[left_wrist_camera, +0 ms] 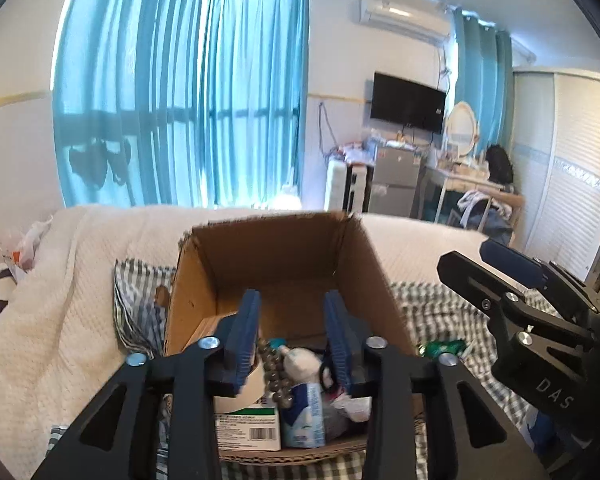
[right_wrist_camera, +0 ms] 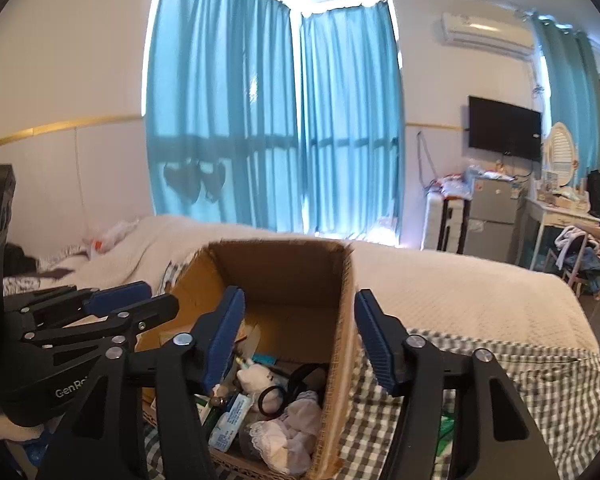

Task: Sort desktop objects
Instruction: 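Open the left gripper to drop the bracelet and comb into the box, then move both grippers back over the green bag and white tube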

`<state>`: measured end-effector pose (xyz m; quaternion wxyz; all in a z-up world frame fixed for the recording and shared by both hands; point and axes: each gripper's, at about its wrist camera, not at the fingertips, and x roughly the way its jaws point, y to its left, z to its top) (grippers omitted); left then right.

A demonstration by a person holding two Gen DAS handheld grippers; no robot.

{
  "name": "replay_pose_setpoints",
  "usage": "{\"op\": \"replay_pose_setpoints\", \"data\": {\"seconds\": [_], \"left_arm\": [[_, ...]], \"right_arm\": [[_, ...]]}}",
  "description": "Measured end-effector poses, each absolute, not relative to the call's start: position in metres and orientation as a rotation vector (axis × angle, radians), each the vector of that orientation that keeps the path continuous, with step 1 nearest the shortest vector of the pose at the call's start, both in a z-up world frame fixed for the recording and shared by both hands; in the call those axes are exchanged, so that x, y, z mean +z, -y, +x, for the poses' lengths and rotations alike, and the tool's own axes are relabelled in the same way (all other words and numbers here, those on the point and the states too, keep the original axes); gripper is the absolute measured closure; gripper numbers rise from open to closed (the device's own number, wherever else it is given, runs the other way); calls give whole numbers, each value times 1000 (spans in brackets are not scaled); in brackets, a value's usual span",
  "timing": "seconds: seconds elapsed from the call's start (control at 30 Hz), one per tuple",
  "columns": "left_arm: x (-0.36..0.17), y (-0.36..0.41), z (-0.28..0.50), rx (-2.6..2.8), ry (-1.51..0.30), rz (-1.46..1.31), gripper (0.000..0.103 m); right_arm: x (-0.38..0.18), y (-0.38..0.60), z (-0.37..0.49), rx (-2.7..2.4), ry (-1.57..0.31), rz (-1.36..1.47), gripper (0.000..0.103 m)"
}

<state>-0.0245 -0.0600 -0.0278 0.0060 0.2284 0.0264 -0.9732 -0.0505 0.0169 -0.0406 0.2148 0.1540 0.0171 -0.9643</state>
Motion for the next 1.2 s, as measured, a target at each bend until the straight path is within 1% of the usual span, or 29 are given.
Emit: {"op": "replay_pose_setpoints", "data": {"seconds": [0.03, 0.1, 0.13, 0.17, 0.2, 0.23, 0.27, 0.3, 0.33, 0.37, 0.4, 0.43, 0.5, 0.57, 0.73, 0.9, 1.03, 1.2], "left_arm": [[-23, 58, -20, -3051, -89, 678, 52], [-17, 55, -13, -3061, -88, 642, 52], [-12, 53, -10, -3067, -84, 626, 48], [-9, 52, -7, -3070, -81, 611, 42], [-5, 50, -2, -3071, -81, 582, 37], [-2, 48, 1, -3074, -82, 564, 29], [0, 47, 4, -3076, -82, 547, 24], [4, 44, 8, -3075, -83, 522, 22], [7, 43, 11, -3075, -91, 500, 17], [8, 42, 14, -3078, -99, 485, 10], [10, 41, 17, -3089, -117, 468, 8], [13, 38, 19, -3106, -141, 463, 6], [16, 34, 22, -3128, -187, 473, 5], [19, 27, 26, -3134, -188, 451, 0], [21, 4, 32, -3130, -135, 423, 0], [19, -16, 33, -3127, -125, 434, 0], [12, -42, 33, -3140, -84, 451, 0], [-3, -68, 21, -3156, -42, 502, 0]], "right_arm": [[-36, -21, -47, -2679, -36, 416, 40], [-27, -31, -40, -2695, -16, 387, 35], [-23, -37, -36, -2705, -5, 371, 32], [-20, -40, -32, -2710, 0, 363, 28], [-16, -45, -29, -2717, 4, 355, 26], [-13, -50, -25, -2727, 6, 345, 21], [-10, -55, -21, -2740, 8, 333, 18], [-7, -60, -18, -2749, 10, 324, 17], [-3, -67, -15, -2761, 14, 316, 14], [0, -71, -13, -2769, 17, 312, 10], [3, -76, -11, -2780, 21, 308, 7], [7, -81, -9, -2792, 24, 305, 0], [13, -93, -5, -2821, 26, 289, 0], [19, -106, -1, -2852, 45, 260, 0], [29, -137, 3, -2882, 83, 266, 0], [23, -160, 2, -2922, -2, 349, 0], [15, -173, -2, -2979, -60, 406, 0], [0, -199, -19, -2960, 50, 480, 0]]}}
